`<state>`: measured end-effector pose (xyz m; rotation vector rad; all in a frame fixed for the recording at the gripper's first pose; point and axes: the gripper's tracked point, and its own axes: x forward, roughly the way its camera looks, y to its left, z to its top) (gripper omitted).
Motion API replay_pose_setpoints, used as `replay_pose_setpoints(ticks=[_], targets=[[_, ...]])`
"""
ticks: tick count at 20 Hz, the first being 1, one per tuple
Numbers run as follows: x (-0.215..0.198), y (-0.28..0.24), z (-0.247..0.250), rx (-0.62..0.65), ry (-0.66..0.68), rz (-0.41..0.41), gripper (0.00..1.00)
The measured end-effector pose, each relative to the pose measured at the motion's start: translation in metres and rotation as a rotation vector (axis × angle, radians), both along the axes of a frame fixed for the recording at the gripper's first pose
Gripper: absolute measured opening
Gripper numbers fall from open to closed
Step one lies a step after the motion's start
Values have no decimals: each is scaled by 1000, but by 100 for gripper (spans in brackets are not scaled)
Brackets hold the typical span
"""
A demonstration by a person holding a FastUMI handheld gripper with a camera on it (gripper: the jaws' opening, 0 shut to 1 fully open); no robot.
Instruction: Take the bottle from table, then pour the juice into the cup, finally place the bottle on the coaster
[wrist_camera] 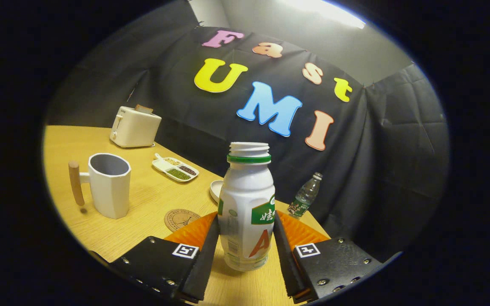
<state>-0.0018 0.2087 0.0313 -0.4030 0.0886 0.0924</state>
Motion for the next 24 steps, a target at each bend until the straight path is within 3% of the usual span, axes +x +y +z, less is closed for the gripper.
replay_pose_setpoints(ticks=[16, 24], targets=[[8, 66, 37, -483, -162, 36, 68], [9, 73, 45, -701, -249, -6, 68]])
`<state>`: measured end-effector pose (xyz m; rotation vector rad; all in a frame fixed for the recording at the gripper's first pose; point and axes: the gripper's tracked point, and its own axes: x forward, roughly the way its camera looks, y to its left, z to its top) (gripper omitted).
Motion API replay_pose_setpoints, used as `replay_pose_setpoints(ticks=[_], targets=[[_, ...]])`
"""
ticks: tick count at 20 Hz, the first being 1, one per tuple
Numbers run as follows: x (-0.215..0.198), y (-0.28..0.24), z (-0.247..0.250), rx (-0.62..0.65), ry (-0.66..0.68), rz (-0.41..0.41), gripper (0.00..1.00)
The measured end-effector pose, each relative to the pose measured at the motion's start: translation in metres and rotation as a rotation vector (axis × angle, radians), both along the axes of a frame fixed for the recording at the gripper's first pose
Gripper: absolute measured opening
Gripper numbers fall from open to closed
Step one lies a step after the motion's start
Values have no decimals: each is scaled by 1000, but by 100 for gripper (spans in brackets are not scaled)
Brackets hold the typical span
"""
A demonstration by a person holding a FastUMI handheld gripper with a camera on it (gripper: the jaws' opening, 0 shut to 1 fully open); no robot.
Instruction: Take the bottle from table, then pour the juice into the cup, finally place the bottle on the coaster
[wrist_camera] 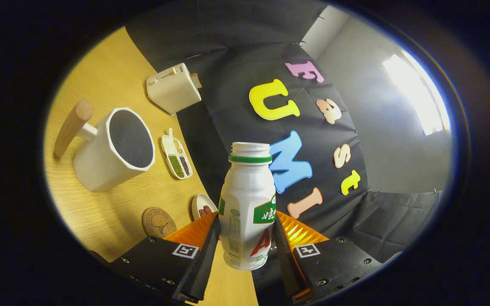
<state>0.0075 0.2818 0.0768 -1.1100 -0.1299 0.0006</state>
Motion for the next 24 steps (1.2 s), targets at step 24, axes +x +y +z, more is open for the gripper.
replay_pose_setpoints(ticks=[24], targets=[[-9, 31, 7, -390, -171, -8, 68]])
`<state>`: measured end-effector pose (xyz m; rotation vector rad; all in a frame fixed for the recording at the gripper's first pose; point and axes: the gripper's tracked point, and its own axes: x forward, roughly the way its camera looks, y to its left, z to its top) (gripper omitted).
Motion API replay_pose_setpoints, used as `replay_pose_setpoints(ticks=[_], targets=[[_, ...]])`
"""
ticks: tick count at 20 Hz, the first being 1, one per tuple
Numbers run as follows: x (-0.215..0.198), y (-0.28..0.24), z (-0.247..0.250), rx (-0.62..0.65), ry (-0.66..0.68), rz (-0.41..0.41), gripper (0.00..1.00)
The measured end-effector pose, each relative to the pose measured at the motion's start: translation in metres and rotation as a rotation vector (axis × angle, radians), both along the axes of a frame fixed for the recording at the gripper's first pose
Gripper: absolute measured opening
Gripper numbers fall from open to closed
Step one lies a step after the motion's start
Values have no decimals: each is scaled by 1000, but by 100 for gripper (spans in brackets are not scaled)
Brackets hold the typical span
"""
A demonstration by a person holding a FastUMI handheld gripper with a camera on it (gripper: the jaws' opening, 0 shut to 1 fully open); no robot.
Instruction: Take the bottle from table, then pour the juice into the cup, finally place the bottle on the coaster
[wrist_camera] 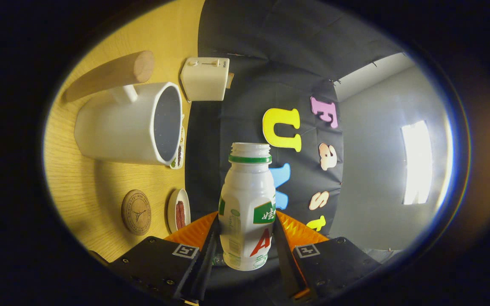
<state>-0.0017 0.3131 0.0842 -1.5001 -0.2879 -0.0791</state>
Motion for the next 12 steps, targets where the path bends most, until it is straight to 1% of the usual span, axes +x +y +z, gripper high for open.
replay_pose_setpoints(ticks=[12], targets=[[-4, 10, 4, -89, -46, 14, 68]])
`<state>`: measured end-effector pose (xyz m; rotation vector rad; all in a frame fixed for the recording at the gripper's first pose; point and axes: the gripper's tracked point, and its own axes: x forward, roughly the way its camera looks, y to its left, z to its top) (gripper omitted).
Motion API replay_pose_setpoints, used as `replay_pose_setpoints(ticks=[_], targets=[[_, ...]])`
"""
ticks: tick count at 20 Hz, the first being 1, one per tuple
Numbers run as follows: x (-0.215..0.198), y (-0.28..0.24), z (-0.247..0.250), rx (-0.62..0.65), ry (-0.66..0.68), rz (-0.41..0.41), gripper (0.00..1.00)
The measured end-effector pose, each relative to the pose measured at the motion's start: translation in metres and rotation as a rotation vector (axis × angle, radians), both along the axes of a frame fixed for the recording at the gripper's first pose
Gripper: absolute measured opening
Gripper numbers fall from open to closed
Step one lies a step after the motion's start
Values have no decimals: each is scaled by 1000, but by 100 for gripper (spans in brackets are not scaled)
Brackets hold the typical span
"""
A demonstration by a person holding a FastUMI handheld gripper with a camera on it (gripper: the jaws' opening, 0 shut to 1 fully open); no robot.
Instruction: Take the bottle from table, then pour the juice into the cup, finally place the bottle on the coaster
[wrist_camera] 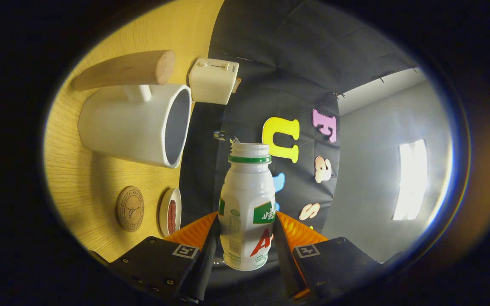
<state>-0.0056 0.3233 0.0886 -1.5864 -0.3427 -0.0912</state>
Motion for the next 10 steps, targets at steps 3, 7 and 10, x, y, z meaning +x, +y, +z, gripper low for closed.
replay_pose_setpoints(ticks=[3, 7, 10], targets=[[2, 1, 1, -6, -1, 1, 68], [2, 0, 1, -10, 0, 1, 68], [2, 0, 1, -23, -4, 4, 68]])
